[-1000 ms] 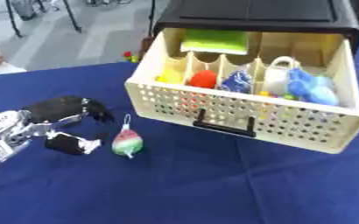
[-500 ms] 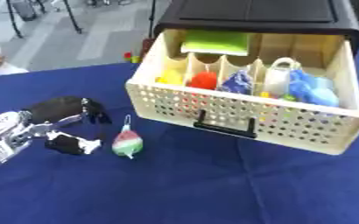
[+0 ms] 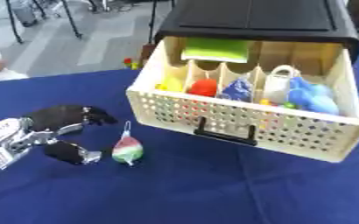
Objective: Pick up objects from table and place into drawer.
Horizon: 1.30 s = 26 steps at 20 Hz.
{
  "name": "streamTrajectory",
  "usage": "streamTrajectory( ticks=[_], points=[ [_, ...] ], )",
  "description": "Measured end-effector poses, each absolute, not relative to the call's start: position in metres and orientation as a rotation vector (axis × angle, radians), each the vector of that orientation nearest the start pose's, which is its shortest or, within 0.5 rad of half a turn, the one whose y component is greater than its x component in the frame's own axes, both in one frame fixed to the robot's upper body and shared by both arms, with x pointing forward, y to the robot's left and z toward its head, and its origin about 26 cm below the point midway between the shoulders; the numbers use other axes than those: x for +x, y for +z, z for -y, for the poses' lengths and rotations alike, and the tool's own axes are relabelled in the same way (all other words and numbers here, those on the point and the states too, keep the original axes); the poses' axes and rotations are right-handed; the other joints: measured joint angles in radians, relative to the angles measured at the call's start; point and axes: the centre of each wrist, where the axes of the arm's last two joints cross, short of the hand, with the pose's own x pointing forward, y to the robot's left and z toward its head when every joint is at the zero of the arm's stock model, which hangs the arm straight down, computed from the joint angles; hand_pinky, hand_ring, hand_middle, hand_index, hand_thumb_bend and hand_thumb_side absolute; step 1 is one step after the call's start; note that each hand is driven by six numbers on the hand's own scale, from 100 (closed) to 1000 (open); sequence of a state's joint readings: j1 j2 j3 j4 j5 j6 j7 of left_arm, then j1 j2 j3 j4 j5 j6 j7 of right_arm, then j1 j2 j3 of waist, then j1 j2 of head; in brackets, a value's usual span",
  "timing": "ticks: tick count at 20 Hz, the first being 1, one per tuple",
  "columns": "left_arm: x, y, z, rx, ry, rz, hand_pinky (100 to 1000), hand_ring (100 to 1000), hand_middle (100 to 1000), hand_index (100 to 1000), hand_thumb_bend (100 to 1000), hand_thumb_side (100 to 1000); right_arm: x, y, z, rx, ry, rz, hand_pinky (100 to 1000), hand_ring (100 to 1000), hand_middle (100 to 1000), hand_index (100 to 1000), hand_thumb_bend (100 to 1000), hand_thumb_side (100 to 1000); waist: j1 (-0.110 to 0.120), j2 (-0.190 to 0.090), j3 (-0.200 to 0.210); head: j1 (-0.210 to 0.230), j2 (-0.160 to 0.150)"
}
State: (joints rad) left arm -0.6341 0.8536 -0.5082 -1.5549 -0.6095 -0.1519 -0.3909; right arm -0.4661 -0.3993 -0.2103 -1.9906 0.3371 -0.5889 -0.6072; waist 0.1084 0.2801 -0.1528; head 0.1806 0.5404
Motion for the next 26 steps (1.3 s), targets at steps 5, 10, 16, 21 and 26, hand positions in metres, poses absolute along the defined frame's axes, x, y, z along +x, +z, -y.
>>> streamTrajectory(
  ticks=[5,10,16,21,26],
  points=[
    [0.372,0.197,-0.285,0.782,-1.970,1.361,555,803,820,923,391,848,0.304,0.272,0.305,0.718,0.170,-2.936,595,593,651,729,100,637,0.000,0.001,0.000,-0.002,0.001],
    [0.377,0.195,-0.282,0.810,-2.010,1.331,553,802,815,910,399,830,0.304,0.271,0.304,0.718,0.178,-2.938,595,593,651,728,100,637,-0.003,0.004,-0.001,-0.004,0.001],
    [0.385,0.184,-0.278,0.824,-2.039,1.312,545,797,809,903,383,807,0.304,0.271,0.304,0.717,0.187,-2.940,596,593,651,728,100,639,-0.003,0.006,-0.002,-0.004,0.000],
    [0.391,0.181,-0.276,0.868,-2.040,1.340,520,780,784,881,321,752,0.304,0.271,0.304,0.717,0.188,-2.940,597,593,649,728,100,641,-0.003,0.010,-0.002,-0.004,0.000],
    [0.394,0.175,-0.277,0.900,-2.011,1.370,518,778,782,880,315,749,0.304,0.271,0.304,0.717,0.190,-2.940,597,593,649,728,100,641,-0.003,0.010,-0.003,-0.004,-0.001]
  ],
)
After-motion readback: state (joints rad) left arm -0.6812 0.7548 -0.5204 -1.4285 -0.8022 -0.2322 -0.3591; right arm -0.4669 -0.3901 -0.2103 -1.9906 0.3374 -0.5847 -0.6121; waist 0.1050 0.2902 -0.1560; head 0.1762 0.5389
